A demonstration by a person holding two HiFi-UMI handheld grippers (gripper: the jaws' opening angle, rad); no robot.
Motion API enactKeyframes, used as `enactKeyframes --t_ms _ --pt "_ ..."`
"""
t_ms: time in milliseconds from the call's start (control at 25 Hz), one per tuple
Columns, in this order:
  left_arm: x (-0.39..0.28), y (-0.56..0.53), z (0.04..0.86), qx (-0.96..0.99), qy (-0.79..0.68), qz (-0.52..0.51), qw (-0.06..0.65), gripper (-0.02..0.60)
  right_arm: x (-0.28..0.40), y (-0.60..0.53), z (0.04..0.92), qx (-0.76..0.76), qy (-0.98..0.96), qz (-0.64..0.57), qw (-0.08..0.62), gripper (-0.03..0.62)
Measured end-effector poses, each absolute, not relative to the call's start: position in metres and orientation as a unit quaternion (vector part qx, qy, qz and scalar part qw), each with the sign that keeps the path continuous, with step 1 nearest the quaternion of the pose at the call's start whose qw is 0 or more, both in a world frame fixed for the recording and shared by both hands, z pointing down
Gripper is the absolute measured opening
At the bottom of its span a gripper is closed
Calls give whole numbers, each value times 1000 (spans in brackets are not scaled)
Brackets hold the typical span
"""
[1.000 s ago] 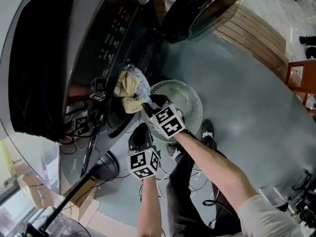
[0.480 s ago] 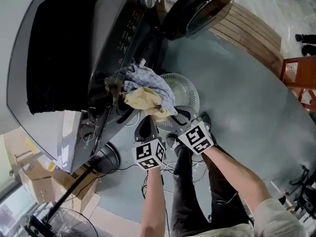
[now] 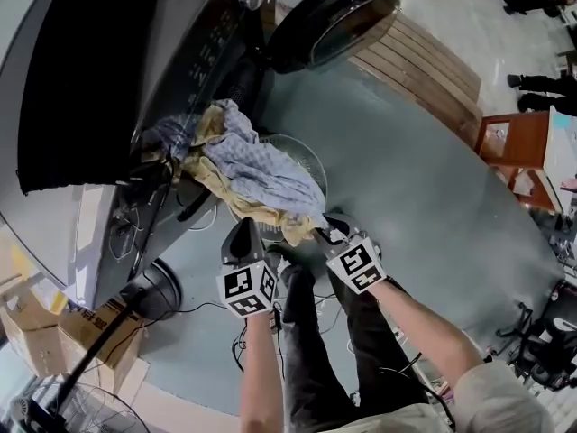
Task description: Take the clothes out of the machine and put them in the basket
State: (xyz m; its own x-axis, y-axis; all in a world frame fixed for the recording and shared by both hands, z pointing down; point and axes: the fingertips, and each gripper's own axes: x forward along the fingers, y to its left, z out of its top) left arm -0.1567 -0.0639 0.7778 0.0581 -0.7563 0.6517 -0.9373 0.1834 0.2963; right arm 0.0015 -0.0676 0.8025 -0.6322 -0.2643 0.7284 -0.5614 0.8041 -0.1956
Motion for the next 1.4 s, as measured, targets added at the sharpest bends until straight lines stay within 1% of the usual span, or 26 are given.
enactKeyframes --t_ms 240,320,400,760,1040,1280,1400 --pt "-152 -41 788 623 -670 141 378 58 -5 -62 850 233 -849 227 416 107" --pt "-152 -35 794 623 -668 146 381 58 -9 -61 862 235 -838 236 432 124" --pt "-157 -33 798 618 -671 147 382 57 -17 -66 867 236 -836 234 437 147" --pt "-164 -28 799 604 -682 133 391 57 -37 -73 857 223 -844 215 439 150" --pt "-165 -28 773 614 -676 141 383 58 -31 -74 823 250 -840 225 426 150" --pt "-161 -18 728 634 -658 153 377 57 -22 -66 765 289 -835 244 399 150" --pt "-152 -4 704 636 -650 150 386 57 -21 -53 730 291 -841 246 383 150"
